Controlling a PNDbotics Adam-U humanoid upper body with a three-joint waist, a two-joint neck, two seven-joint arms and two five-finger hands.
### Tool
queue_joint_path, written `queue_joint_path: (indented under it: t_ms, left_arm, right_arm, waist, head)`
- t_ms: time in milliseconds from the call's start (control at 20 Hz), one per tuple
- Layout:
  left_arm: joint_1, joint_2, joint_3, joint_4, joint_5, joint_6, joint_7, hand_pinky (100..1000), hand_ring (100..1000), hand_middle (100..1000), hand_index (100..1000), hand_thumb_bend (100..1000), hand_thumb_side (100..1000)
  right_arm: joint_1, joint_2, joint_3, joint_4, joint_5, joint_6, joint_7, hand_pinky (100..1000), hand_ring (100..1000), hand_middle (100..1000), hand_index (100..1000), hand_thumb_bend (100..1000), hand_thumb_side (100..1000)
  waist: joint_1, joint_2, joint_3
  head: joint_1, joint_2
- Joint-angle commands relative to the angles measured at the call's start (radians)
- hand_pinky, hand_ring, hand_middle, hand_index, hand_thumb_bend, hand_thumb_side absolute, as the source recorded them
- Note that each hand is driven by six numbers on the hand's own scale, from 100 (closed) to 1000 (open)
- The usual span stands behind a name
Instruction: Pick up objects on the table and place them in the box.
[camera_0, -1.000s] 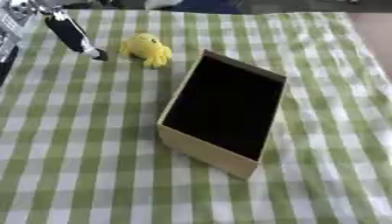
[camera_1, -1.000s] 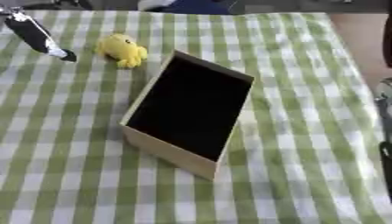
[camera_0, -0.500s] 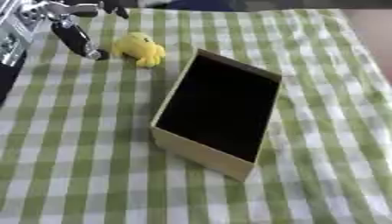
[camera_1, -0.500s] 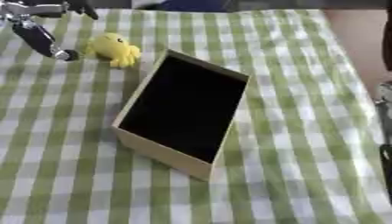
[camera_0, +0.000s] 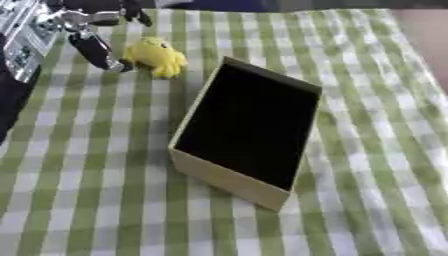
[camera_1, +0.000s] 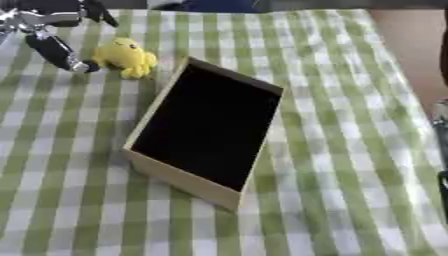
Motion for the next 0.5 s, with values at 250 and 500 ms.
queue_joint_path:
  t_ms: [250, 500]
  left_arm:
    - [-0.033, 0.004, 0.027, 0.021, -0.063, 0.026, 0.068, 722, 832, 827, 902, 381, 197]
    - [-0.035, -0.002, 0.037, 0.042, -0.087, 0.035, 0.092, 719, 831, 826, 897, 360, 199]
  right_arm:
    - [-0.023, -0.011, -0.006, -0.020, -0.010, 0.000, 0.005, 760, 777, 711, 867, 100, 1000]
    - [-0.027, -0.013, -0.008, -0.020, -0.012, 0.000, 0.003, 760, 777, 711, 867, 100, 1000]
  waist:
    - [0.002, -0.011, -0.013]
    - [0.004, -0.001, -0.026]
  head:
    - [0.019, -0.037]
    - [0.027, -0.048]
